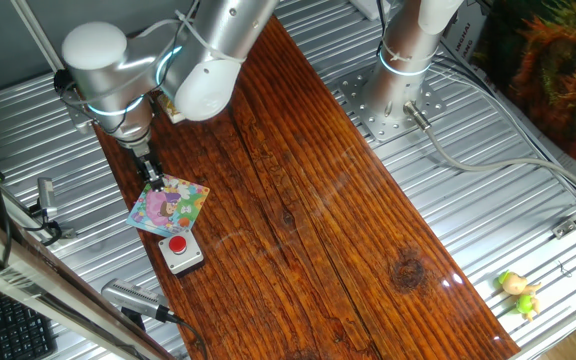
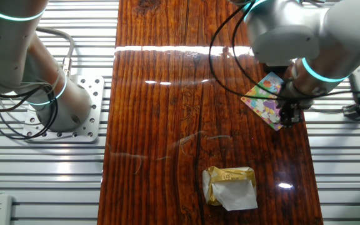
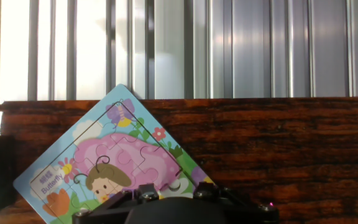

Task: Assemble one piece of a puzzle

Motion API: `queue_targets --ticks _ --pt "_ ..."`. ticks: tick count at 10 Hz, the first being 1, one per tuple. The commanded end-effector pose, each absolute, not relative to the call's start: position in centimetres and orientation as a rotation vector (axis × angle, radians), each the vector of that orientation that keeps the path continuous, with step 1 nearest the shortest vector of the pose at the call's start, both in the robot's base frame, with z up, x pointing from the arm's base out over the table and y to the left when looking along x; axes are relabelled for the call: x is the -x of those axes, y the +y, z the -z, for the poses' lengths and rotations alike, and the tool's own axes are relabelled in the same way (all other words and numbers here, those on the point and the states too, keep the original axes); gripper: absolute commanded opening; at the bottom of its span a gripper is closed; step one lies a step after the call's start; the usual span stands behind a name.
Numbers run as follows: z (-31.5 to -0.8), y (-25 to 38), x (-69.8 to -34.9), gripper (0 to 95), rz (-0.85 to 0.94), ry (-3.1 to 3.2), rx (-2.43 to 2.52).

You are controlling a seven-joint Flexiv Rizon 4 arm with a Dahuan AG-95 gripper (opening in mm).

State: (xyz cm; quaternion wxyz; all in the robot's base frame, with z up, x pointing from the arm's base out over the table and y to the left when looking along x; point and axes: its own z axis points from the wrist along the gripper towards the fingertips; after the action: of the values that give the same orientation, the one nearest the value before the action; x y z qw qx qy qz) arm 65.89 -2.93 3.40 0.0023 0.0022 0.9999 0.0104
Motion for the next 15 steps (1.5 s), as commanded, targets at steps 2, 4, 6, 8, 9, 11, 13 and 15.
queue_targets --ticks 2,4,6,8,9,11,13,15 --pt "-3.94 -2.68 -66.43 38.0 -0.051 3.141 -0.027" --pt "-4.05 -2.57 -66.53 38.0 -0.048 3.142 -0.036" --pt "-3.88 -2.35 -66.55 19.0 -0.038 3.142 -0.043" --pt "-3.85 -2.31 -66.56 19.0 -0.039 3.143 -0.047" --pt "-3.85 -2.30 -66.56 19.0 -0.040 3.146 -0.045" --pt "-3.84 -2.29 -66.56 19.0 -0.039 3.149 -0.045" --pt "-3.84 -2.29 -66.56 19.0 -0.040 3.148 -0.048" --pt "-3.86 -2.29 -66.56 19.0 -0.040 3.146 -0.062"
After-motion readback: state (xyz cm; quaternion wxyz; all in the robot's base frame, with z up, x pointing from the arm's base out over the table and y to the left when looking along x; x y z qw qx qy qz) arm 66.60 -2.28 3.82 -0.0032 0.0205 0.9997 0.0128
